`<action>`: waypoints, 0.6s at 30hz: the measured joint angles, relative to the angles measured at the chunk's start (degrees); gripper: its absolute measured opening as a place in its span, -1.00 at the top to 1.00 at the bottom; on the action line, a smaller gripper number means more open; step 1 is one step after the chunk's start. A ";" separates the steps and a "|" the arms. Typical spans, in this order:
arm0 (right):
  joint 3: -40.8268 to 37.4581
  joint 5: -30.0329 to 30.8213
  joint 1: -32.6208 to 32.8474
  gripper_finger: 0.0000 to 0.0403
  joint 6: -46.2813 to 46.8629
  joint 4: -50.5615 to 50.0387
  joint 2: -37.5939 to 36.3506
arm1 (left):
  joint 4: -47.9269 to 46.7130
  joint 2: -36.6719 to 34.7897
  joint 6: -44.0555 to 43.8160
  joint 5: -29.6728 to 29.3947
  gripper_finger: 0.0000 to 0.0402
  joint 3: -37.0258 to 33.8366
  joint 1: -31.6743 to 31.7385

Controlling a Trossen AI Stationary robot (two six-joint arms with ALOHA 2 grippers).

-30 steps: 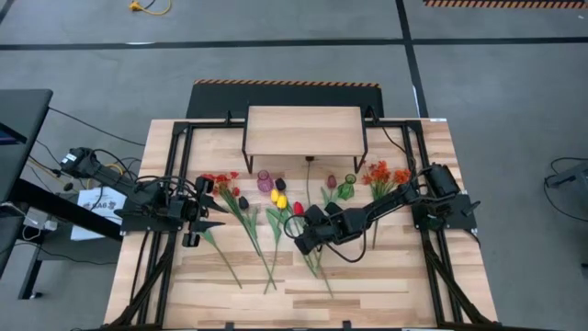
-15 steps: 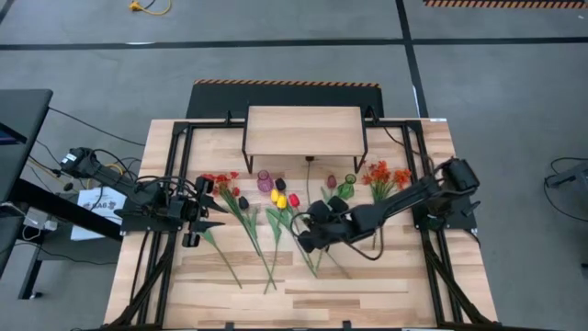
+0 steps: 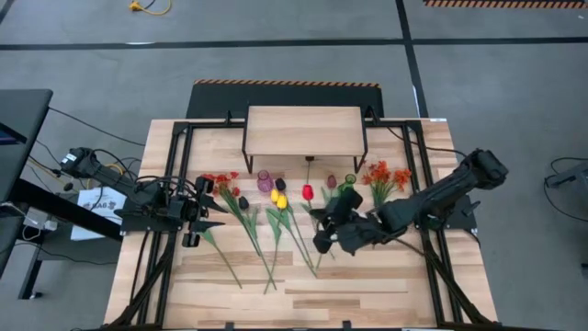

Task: Pick and place flowers into a vace then onto a shelf
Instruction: Put the red tulip into the green vase

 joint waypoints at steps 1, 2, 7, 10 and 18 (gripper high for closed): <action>0.00 0.73 0.36 1.00 -0.79 0.01 -0.88 | 0.01 0.00 0.00 0.00 0.37 0.00 0.01; 0.00 1.35 0.64 1.00 -1.51 0.04 -1.66 | 0.01 0.00 0.00 0.00 0.37 0.00 0.01; 0.00 4.09 1.72 1.00 -5.06 0.07 -5.30 | 0.01 0.00 0.02 0.00 0.37 0.00 0.01; 0.00 5.50 2.16 1.00 -7.03 0.00 -7.09 | 0.01 0.00 0.02 0.00 0.37 0.00 0.00; 0.00 8.90 2.23 1.00 -12.29 -0.13 -11.88 | 0.01 0.00 0.04 -0.02 0.37 0.00 0.01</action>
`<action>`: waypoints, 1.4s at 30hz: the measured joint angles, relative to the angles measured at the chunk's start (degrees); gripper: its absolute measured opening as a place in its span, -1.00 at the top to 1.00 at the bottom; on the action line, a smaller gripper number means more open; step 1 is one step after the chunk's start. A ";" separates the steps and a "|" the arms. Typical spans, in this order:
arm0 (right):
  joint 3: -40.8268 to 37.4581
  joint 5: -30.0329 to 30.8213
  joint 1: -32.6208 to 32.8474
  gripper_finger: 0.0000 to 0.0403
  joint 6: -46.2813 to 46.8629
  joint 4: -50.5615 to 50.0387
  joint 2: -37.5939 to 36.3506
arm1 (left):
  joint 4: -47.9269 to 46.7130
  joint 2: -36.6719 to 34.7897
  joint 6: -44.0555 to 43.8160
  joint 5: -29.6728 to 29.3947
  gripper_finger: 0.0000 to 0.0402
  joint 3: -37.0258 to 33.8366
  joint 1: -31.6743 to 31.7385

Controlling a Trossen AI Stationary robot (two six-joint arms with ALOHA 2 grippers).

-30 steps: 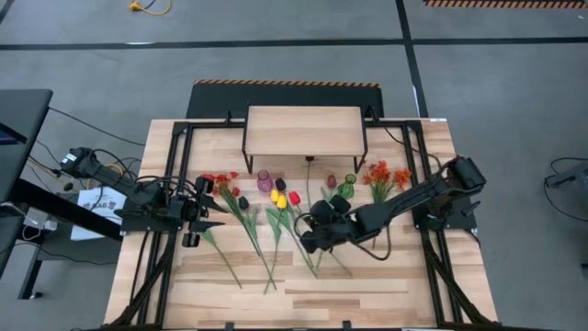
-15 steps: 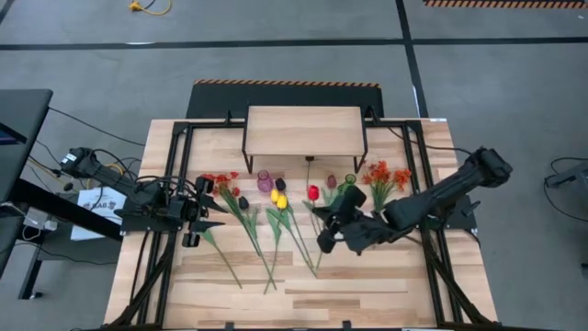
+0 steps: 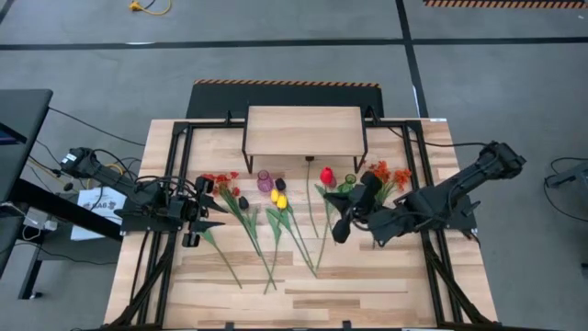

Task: Pick and place flowers into a vace then onto a shelf
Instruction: Put the red tulip into the green vase

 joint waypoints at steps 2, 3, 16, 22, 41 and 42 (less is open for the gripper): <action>0.00 1.21 -0.04 1.00 -1.63 -0.09 -1.48 | 0.00 -0.02 0.00 0.00 0.37 0.00 0.00; 0.02 2.03 -0.07 1.00 -2.30 -0.19 -2.21 | 0.00 -0.01 0.00 0.02 0.37 0.00 -0.02; 0.02 14.82 -0.11 1.00 -8.88 -3.99 -10.18 | 0.00 -0.02 0.02 0.00 0.37 0.00 -0.01; 0.04 21.29 -0.45 1.00 -12.35 -3.98 -11.69 | 0.00 -0.02 0.02 0.00 0.37 0.00 0.00; 0.04 22.35 -9.45 1.00 -16.89 -4.17 -11.70 | 0.00 0.00 0.03 0.00 0.37 0.00 0.00; 0.04 22.39 -9.80 1.00 -17.20 -4.17 -11.61 | 0.00 -0.01 0.04 0.00 0.37 0.00 0.00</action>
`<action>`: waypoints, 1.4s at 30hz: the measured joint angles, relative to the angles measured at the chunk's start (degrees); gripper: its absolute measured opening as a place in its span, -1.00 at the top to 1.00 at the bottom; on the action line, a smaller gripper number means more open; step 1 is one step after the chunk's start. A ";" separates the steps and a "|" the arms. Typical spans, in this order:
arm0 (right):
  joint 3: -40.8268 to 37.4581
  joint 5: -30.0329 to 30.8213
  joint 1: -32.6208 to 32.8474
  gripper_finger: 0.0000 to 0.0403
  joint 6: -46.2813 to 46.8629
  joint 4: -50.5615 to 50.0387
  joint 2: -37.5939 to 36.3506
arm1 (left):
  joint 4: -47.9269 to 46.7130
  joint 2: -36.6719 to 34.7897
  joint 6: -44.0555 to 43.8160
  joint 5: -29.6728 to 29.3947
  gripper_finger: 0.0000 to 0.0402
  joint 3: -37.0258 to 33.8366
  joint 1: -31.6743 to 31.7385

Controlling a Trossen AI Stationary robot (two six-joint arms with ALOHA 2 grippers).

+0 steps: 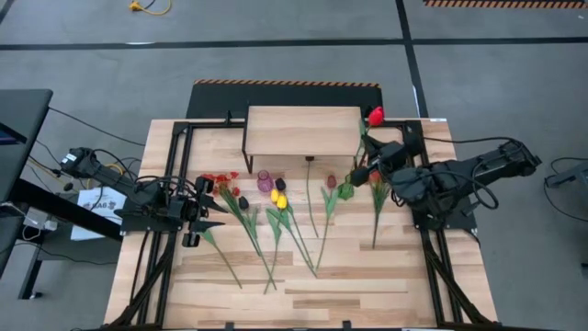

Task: Pick and place flowers into a vace then onto a shelf
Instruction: Put the red tulip into the green vase

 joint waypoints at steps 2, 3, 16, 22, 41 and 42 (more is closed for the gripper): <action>0.00 0.51 -0.70 1.00 -0.19 0.00 0.29 | 0.00 0.00 -0.01 0.00 0.37 0.00 0.00; 0.00 0.52 -1.01 1.00 -0.40 0.00 0.33 | 0.00 0.01 0.00 0.00 0.37 0.00 0.00; 0.00 0.63 -4.03 1.00 -1.60 -0.02 0.31 | -0.02 0.01 0.00 0.00 0.37 0.00 -0.01; 0.00 0.61 -5.14 1.00 -1.62 -0.45 0.79 | -0.02 0.01 0.00 0.00 0.37 0.00 -0.01; -1.11 2.00 -6.84 1.00 -3.15 -0.01 3.24 | -0.11 0.01 0.00 0.00 0.37 0.00 0.00; -1.11 2.16 -6.84 1.00 -3.24 0.00 3.21 | -0.11 -0.01 0.00 0.00 0.37 0.00 -0.01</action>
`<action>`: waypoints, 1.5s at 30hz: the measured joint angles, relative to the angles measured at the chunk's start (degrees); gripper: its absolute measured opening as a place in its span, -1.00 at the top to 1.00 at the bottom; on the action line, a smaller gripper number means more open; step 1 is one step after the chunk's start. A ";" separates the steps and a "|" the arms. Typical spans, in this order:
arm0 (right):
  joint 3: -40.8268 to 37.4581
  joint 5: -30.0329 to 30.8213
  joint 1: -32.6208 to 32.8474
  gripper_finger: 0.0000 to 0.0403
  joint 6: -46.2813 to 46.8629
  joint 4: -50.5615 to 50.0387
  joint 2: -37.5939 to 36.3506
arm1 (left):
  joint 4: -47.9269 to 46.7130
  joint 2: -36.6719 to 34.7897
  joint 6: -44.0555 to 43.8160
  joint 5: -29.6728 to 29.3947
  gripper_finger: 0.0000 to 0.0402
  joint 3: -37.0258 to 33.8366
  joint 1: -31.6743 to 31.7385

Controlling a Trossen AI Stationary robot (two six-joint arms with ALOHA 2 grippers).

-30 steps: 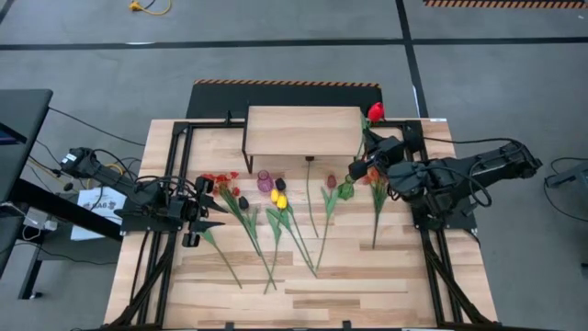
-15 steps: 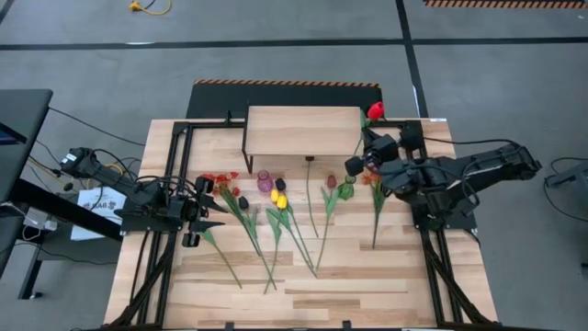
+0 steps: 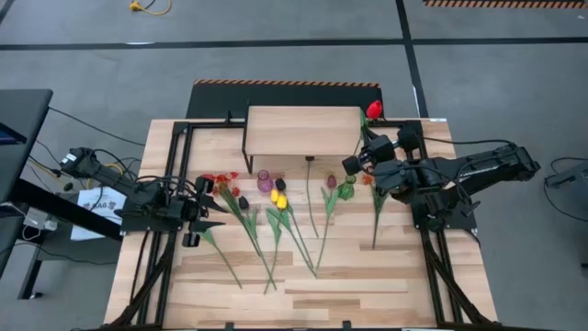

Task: Pick and place flowers into a vace then onto a shelf
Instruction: Put the red tulip into the green vase

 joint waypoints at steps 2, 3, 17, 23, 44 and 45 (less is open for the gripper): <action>0.00 -0.01 0.00 1.00 -0.03 -0.02 0.00 | 0.00 0.02 0.00 -0.01 0.37 0.00 0.02; 0.00 0.00 0.00 1.00 -0.16 -0.02 0.00 | 0.00 0.00 0.00 0.00 0.37 0.00 -0.01; 0.07 1.49 0.00 1.00 -2.87 0.15 -1.53 | -0.08 0.00 0.00 -0.02 0.37 0.00 0.01; 0.07 1.47 0.00 1.00 -2.90 0.04 -1.99 | -0.32 0.01 0.00 0.00 0.37 0.00 0.00; 0.07 -4.76 0.15 1.00 2.95 -6.00 -1.70 | -0.33 0.00 0.00 0.00 0.37 0.00 0.01; 0.07 -4.78 0.14 1.00 4.09 -7.18 -1.69 | -0.33 0.00 0.00 -0.02 0.37 0.00 0.01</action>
